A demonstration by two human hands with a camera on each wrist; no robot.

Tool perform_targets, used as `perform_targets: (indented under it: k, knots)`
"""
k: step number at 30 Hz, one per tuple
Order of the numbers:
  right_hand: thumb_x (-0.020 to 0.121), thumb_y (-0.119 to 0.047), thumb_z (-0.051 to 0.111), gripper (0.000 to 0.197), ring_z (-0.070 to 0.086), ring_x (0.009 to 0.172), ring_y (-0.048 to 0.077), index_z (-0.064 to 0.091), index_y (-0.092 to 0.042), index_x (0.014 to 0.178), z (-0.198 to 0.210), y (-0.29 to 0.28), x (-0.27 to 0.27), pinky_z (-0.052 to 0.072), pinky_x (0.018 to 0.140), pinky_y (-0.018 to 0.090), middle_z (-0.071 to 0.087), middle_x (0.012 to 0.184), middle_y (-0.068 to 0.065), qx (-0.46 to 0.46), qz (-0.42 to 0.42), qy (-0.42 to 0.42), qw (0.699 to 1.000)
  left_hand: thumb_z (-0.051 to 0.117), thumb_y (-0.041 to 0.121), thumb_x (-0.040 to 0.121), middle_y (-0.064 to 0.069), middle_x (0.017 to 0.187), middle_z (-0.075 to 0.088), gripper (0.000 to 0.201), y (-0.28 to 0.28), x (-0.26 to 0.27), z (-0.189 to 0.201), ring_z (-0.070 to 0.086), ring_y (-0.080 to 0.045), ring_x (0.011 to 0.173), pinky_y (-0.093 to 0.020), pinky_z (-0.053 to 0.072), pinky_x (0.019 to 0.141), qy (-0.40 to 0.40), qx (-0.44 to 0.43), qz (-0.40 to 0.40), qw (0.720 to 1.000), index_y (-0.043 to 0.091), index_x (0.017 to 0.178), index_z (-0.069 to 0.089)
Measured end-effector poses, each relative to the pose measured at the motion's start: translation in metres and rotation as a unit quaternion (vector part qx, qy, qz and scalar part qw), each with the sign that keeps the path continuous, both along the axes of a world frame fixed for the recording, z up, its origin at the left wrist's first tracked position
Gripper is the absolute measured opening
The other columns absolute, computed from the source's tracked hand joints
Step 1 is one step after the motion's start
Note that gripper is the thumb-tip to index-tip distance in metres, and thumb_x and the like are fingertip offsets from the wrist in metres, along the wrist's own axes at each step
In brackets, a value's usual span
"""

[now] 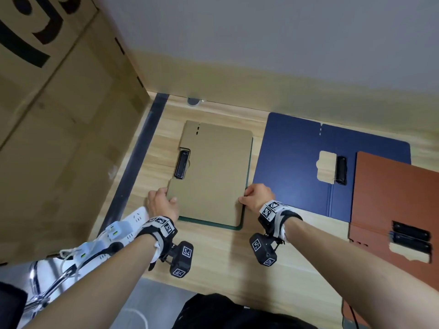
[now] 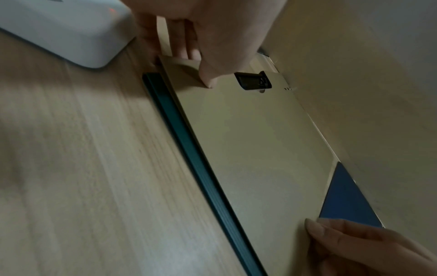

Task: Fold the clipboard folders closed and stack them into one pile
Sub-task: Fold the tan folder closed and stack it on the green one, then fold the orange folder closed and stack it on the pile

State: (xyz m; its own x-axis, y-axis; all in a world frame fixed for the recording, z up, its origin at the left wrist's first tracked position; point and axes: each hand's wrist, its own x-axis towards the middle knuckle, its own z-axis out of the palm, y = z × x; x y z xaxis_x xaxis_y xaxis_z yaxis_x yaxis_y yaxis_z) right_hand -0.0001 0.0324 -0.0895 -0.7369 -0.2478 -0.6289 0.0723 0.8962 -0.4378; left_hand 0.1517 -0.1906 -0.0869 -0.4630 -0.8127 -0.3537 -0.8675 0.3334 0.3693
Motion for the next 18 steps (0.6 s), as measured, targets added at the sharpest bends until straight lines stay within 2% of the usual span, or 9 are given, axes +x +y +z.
perform_targets:
  k: [4, 9, 13, 15, 18]
  knots:
    - [0.077, -0.031, 0.066, 0.008, 0.063, 0.084, 0.023, 0.065, -0.023, 0.076, 0.008, 0.01, 0.0, 0.052, 0.072, 0.029, 0.069, 0.089, -0.004, 0.002, 0.01, 0.01, 1.0, 0.067, 0.014, 0.085, -0.014, 0.127, 0.051, 0.041, 0.0, -0.004, 0.007, 0.047, -0.034, 0.122, -0.047, 0.036, 0.109, -0.002, -0.002, -0.003, 1.0, 0.012, 0.125, 0.056]
    - [0.082, -0.023, 0.055, 0.013, 0.062, 0.081, 0.023, 0.064, -0.021, 0.073, 0.021, 0.048, 0.001, 0.048, 0.072, 0.027, 0.066, 0.079, -0.007, -0.007, -0.055, 0.001, 0.998, 0.066, 0.002, 0.08, -0.013, 0.145, 0.039, 0.067, 0.028, -0.032, 0.025, 0.035, -0.029, 0.136, -0.043, 0.033, 0.11, 0.056, 0.0, -0.016, 0.998, 0.012, 0.141, 0.039]
    - [0.083, -0.026, 0.058, 0.01, 0.066, 0.084, 0.024, 0.065, -0.023, 0.076, 0.022, 0.111, -0.003, 0.053, 0.078, 0.029, 0.071, 0.084, -0.001, -0.016, -0.134, 0.0, 0.991, 0.064, 0.002, 0.081, -0.011, 0.145, 0.042, 0.065, 0.065, -0.067, 0.029, 0.036, -0.029, 0.137, -0.043, 0.029, 0.115, 0.099, 0.008, -0.096, 0.99, 0.012, 0.14, 0.039]
    - [0.085, -0.027, 0.059, 0.012, 0.067, 0.077, 0.024, 0.067, -0.019, 0.078, 0.023, 0.148, -0.004, 0.055, 0.077, 0.034, 0.07, 0.076, 0.002, -0.02, -0.172, 0.001, 0.985, 0.062, 0.005, 0.084, -0.008, 0.144, 0.046, 0.061, 0.089, -0.083, 0.028, 0.039, -0.026, 0.136, -0.04, 0.031, 0.115, 0.1, 0.019, -0.157, 0.982, 0.014, 0.14, 0.041]
    - [0.088, -0.019, 0.057, 0.02, 0.06, 0.058, 0.02, 0.064, -0.016, 0.07, 0.025, 0.203, -0.003, 0.055, 0.071, 0.038, 0.065, 0.06, 0.002, -0.034, -0.223, -0.007, 0.974, 0.058, 0.007, 0.085, -0.002, 0.137, 0.053, 0.051, 0.129, -0.099, 0.025, 0.049, -0.023, 0.128, -0.038, 0.039, 0.108, 0.111, 0.049, -0.239, 0.963, 0.018, 0.134, 0.047]
